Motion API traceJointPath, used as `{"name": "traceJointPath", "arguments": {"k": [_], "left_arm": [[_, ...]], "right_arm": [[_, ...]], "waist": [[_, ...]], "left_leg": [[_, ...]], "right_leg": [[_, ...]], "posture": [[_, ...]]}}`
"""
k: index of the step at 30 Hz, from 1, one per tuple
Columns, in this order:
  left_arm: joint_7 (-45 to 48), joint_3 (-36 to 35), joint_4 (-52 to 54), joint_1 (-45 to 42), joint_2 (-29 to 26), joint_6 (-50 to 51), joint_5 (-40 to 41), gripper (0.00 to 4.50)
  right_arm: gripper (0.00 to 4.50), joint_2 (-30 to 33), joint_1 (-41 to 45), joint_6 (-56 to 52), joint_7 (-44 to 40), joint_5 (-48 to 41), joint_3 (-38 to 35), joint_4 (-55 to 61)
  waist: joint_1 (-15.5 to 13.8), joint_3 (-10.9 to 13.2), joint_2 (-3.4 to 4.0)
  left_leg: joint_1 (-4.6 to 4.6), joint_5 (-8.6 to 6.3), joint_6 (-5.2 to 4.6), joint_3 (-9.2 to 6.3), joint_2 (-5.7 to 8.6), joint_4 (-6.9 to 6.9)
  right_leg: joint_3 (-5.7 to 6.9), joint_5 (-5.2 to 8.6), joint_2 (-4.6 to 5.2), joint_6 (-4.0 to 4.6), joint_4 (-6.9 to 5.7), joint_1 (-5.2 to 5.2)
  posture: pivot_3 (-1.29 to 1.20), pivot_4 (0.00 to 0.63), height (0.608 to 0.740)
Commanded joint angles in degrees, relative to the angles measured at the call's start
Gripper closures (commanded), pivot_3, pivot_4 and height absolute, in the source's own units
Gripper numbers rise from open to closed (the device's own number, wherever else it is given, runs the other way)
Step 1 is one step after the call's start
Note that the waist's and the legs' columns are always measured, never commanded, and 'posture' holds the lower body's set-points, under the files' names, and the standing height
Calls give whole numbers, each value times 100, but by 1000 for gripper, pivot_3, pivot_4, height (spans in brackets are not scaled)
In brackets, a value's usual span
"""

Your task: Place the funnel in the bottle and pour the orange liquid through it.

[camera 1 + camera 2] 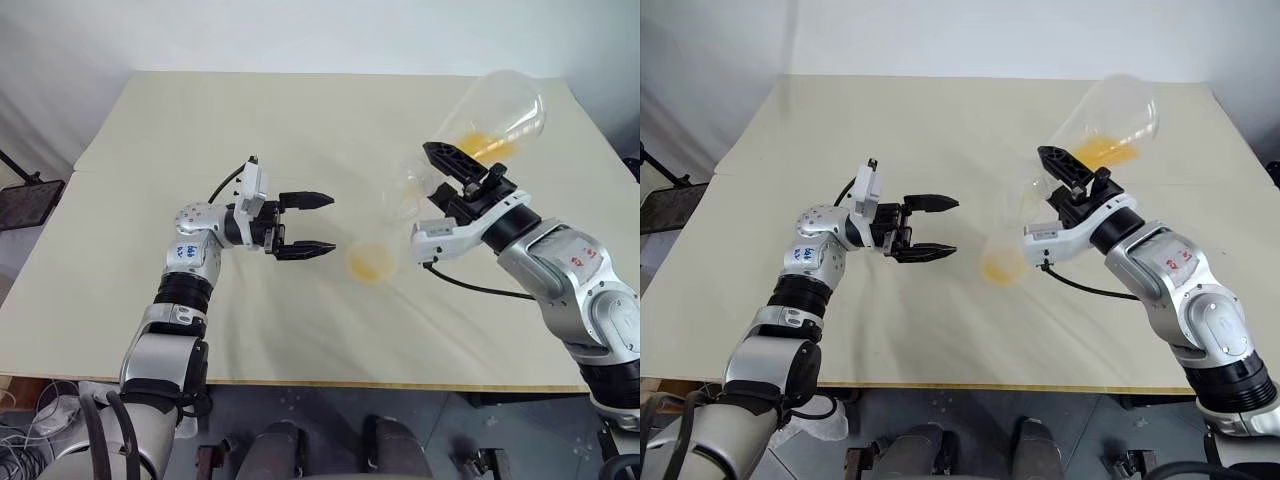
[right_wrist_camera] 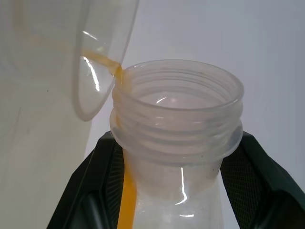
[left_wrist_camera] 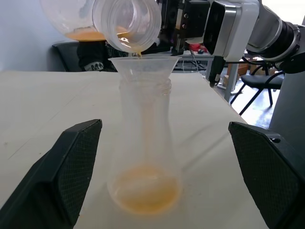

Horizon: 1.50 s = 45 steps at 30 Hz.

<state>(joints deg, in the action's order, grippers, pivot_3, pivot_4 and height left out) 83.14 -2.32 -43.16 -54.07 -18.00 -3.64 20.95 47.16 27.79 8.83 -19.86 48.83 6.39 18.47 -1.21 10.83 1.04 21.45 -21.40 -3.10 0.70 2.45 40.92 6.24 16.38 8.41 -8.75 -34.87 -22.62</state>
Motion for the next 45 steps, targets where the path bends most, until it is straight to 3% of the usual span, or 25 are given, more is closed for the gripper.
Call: {"name": "traceJointPath", "arguments": {"k": [1, 45], "left_arm": [[13, -103, 185, 3, 20, -4, 129, 0], [-146, -359, 402, 68, 138, 124, 384, 0]], "right_arm": [[2072, 97, 86, 58, 53, 77, -235, 128], [2072, 171, 135, 429, -2, 110, -241, 23]], "waist": [[0, 0, 0], [1, 0, 0]], "left_leg": [[0, 0, 0, 0, 0, 0], [0, 0, 0, -1, 0, 0]], "right_leg": [[0, 0, 0, 0, 0, 0], [0, 0, 0, 0, 0, 0]], "posture": [[0, 150, 740], [0, 150, 740]]}}
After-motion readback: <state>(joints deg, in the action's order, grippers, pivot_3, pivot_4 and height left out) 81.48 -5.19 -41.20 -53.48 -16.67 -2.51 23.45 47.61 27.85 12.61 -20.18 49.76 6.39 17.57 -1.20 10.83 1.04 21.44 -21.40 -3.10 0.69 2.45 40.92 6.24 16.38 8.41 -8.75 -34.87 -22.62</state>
